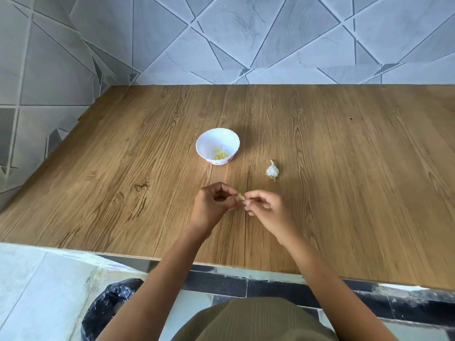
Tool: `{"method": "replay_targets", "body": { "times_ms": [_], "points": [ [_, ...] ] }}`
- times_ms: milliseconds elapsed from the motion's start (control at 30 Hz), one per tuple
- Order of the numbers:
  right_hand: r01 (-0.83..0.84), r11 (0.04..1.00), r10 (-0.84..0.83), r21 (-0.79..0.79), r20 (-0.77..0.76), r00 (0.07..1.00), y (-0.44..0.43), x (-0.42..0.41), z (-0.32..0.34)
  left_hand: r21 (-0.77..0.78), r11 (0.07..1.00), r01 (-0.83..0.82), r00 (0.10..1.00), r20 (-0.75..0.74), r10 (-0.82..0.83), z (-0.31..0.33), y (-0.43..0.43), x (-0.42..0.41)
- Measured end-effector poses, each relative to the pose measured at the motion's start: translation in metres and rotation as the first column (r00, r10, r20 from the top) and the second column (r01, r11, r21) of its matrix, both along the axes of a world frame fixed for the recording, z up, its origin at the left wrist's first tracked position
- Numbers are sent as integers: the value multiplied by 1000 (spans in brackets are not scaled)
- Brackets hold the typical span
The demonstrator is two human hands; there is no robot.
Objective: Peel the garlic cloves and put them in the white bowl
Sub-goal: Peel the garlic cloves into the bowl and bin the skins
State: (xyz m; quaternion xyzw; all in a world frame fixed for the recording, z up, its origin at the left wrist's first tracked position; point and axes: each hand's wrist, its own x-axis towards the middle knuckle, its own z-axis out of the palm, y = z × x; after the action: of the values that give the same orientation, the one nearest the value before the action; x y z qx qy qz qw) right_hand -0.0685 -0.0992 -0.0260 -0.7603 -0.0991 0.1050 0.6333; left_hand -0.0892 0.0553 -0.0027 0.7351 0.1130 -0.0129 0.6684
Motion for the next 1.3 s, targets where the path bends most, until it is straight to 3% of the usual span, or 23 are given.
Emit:
{"method": "replay_targets", "body": {
  "times_ms": [133,267,500,667,733,800,867,933,1000,1133,1300],
  "points": [
    [27,981,9,191,-185,983,-2,0,4,0,999,33,999,16,-33,4,-2,-2],
    [50,949,49,312,-303,952,-5,0,5,-174,984,48,997,-48,-57,9,-1,-2],
    [126,891,29,435,-333,943,-4,-4,8,-303,952,-38,990,-142,-5,15,-2,-1],
    [136,870,36,474,-335,941,-4,-5,9,-536,834,-132,968,-250,-8,18,-3,0],
    [128,887,17,445,-307,952,-6,-7,9,-444,888,-118,976,-216,22,14,-1,0],
    [106,918,-11,383,-241,970,-6,-9,9,-25,998,-62,994,-95,60,7,4,0],
    [97,942,-44,322,-170,984,-6,-10,8,407,913,-4,999,39,-13,1,9,0],
    [97,955,-66,279,-118,991,-5,-11,7,565,823,61,985,100,-142,-1,9,-1],
    [95,960,-74,263,-90,993,-4,-11,6,601,796,69,972,138,-189,-1,8,-1],
    [93,963,-76,255,-77,994,-3,-11,4,427,904,5,984,161,-81,6,5,-1],
    [101,960,-78,261,-96,992,-1,-9,2,274,949,156,981,66,-181,9,2,-1]
  ]
}}
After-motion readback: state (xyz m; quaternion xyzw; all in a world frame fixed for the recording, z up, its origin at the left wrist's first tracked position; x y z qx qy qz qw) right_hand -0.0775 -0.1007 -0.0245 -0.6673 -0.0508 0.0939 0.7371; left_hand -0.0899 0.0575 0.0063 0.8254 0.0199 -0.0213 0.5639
